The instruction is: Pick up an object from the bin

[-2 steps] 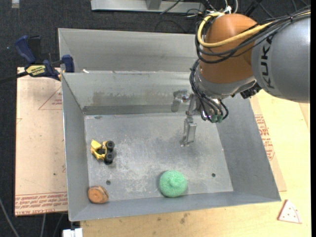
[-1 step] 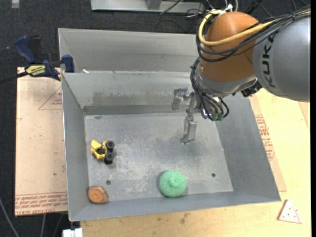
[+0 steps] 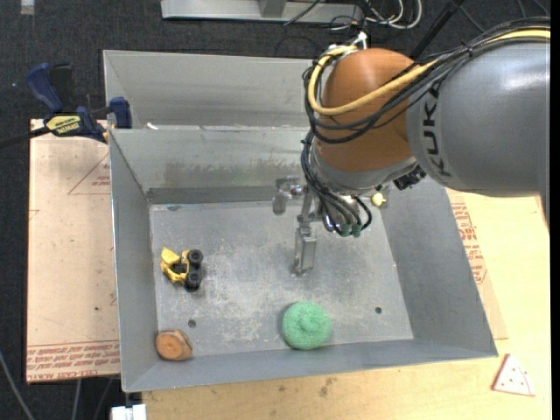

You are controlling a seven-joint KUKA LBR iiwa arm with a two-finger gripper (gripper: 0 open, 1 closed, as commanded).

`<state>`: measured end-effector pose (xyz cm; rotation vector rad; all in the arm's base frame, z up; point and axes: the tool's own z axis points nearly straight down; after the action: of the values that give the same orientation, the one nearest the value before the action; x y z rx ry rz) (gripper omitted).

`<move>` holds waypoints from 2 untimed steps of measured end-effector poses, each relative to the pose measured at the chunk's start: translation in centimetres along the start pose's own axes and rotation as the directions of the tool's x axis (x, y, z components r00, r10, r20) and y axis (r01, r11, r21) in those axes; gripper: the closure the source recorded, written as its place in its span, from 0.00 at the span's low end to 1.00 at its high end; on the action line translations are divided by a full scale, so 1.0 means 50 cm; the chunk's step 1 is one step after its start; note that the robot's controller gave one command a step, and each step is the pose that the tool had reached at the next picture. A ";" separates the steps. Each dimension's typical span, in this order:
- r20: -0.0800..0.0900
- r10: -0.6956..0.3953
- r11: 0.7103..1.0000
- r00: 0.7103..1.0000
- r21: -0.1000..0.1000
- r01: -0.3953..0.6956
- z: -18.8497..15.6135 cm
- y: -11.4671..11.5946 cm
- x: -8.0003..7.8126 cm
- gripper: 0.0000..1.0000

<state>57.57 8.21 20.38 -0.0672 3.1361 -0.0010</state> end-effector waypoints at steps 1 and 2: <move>-0.004 -0.161 0.987 0.987 -0.006 0.161 0.036 0.046 0.028 0.00; 0.000 -0.310 0.951 0.951 -0.002 0.310 0.117 -0.038 0.074 0.00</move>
Offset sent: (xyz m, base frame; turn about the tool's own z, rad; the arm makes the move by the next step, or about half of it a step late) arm -0.0456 -0.0356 -0.0741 -0.3367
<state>53.99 6.14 14.52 -0.5591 3.0868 0.0016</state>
